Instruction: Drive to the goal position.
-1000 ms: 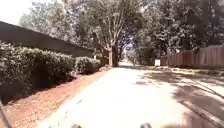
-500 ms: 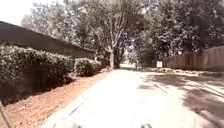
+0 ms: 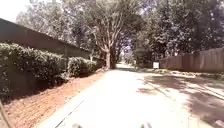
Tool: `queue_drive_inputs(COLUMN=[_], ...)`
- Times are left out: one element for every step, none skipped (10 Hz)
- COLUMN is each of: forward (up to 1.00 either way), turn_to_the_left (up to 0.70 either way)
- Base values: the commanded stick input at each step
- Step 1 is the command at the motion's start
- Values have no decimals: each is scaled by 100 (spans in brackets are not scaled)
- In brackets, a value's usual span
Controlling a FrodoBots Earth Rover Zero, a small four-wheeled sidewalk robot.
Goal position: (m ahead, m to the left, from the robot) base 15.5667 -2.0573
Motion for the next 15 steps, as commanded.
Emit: queue_drive_inputs(forward=[70,70,70,70,70,70,70,70,70,70,70,70,70,70,70], turn_to_the_left=[-18,-12,-6,-34,-25,-16,-8,0,0,0,0,0,0,0,0])
